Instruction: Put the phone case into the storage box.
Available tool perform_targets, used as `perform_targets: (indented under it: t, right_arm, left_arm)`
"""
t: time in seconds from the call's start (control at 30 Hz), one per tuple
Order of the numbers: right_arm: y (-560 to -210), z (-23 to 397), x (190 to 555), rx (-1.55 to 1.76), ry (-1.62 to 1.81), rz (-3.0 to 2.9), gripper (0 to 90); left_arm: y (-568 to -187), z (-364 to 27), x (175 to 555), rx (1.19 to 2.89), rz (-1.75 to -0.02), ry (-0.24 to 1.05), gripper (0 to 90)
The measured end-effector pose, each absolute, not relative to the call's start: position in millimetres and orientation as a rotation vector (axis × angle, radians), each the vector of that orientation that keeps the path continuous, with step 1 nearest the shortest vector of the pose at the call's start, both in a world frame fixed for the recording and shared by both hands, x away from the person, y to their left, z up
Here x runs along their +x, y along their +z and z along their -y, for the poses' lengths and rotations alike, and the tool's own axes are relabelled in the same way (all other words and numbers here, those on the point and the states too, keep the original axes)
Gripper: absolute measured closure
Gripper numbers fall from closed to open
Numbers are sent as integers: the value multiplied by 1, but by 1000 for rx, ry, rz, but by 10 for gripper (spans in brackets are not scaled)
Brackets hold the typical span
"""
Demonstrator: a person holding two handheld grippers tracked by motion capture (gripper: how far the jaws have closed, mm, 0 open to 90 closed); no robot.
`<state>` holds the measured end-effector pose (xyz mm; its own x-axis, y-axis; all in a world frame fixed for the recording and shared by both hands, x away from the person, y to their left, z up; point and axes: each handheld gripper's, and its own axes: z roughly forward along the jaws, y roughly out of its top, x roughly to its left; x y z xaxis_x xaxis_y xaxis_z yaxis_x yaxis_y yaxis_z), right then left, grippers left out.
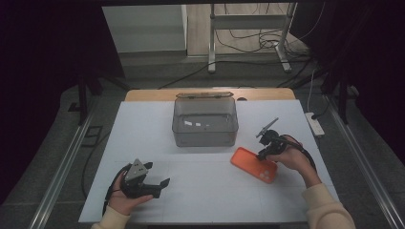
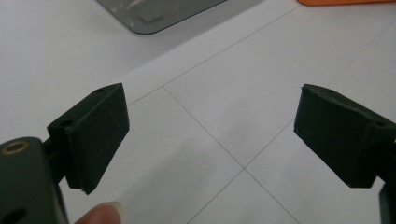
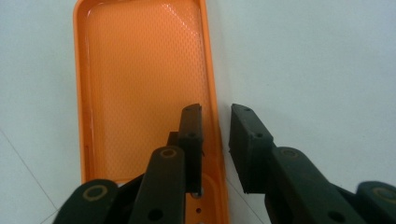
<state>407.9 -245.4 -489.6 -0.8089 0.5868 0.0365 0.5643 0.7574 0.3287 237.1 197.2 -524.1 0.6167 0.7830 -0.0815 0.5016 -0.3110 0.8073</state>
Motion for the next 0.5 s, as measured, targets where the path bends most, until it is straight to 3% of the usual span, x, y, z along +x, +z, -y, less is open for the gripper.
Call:
perform_targets:
  t: [0.5]
  right_arm:
    - [-489,245,407,943,487,-2877,835]
  left_arm:
    - [-524,-197,237,1984,-1012,416,106]
